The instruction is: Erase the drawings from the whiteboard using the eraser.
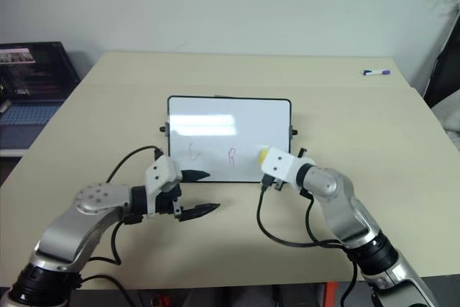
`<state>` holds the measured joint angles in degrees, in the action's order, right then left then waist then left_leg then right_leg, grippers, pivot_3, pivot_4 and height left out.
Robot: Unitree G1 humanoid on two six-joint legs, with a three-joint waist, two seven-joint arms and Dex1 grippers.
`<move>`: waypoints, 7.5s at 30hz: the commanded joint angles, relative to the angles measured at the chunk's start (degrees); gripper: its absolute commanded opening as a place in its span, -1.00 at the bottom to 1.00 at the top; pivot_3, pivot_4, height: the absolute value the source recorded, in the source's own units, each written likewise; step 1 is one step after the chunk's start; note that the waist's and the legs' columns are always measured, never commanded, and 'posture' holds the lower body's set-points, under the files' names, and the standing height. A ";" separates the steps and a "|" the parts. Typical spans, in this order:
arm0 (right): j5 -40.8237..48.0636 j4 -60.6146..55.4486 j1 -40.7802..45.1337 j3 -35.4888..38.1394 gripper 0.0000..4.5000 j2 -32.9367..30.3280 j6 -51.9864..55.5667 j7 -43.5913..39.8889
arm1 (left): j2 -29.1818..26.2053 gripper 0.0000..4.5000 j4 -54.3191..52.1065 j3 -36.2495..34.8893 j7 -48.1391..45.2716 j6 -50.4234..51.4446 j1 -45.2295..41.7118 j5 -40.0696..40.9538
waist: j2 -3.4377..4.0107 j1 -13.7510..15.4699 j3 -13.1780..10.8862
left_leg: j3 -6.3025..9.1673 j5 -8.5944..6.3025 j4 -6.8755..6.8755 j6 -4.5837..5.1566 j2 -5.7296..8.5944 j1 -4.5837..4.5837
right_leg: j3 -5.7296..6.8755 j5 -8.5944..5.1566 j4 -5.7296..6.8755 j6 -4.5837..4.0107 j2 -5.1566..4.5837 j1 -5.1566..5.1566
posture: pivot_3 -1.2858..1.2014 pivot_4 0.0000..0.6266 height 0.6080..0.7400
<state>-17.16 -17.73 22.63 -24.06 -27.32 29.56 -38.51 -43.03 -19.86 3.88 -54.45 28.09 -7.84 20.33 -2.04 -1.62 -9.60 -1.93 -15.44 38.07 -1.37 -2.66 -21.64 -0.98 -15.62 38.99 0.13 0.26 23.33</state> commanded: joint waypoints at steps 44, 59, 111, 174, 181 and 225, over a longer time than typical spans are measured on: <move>28.30 -10.54 -15.91 15.99 -0.51 2.19 -9.59 -2.05 | 7.39 1.00 -7.49 -17.13 17.02 -0.37 15.33 6.59 | -0.02 -0.02 -0.12 | 0.03 -0.17 -0.15 -0.11 0.08 -0.15 | 0.08 -0.24 -0.09 0.07 -0.23 0.10 | 0.03 -0.52 1.00; 8.87 6.67 3.29 2.01 -0.51 5.76 -19.50 4.06 | 6.72 1.00 -11.16 -14.66 21.14 5.10 12.73 6.34 | -0.03 -0.18 -0.12 | 0.02 -0.16 -0.13 -0.11 0.08 -0.13 | 0.08 -0.10 -0.05 -0.17 -0.23 0.11 | 0.03 -0.52 1.00; 22.87 -4.04 1.32 14.06 -0.52 9.35 -5.11 -10.22 | 7.40 1.00 -7.88 -17.06 17.44 -0.78 16.78 5.45 | -0.09 0.21 -0.13 | 0.12 -0.24 -0.20 -0.12 0.08 -0.32 | 0.29 -0.07 -0.13 -0.33 -0.37 0.18 | 0.03 -0.52 1.00; -5.21 44.58 31.92 -11.90 -0.52 19.27 -33.02 -1.35 | 7.69 1.00 -7.85 -19.52 19.54 -2.06 27.21 0.83 | -0.16 -0.19 -0.22 | 0.05 -0.24 -0.21 -0.13 0.05 -0.25 | 0.19 -0.15 -0.02 -0.40 -0.33 0.28 | 0.03 -0.52 1.00; -7.24 50.48 35.86 -11.21 -0.52 21.44 -35.58 0.99 | 7.60 1.00 -8.95 -18.68 19.91 -1.22 26.16 0.65 | -0.16 -0.23 -0.22 | 0.07 -0.23 -0.18 -0.13 0.05 -0.16 | 0.26 -0.13 0.03 -0.43 -0.38 0.21 | 0.03 -0.52 1.00; -9.56 62.23 38.75 -10.69 -0.53 22.63 -38.24 -2.60 | 7.89 1.00 -11.05 -17.26 19.48 2.05 23.86 0.93 | -0.11 0.08 -0.23 | 0.08 -0.02 -0.21 0.01 0.07 0.07 | 0.36 0.02 0.00 -0.69 -0.46 -0.01 | 0.03 -0.52 1.00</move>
<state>-25.83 43.52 63.83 -33.15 -3.16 -9.61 -37.80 -35.08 -30.33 -13.21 -34.56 31.60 16.09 21.30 -2.16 -1.54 -9.83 -1.85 -15.47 37.85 -1.36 -2.59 -21.57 -0.61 -15.60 38.99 -0.56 -0.20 23.31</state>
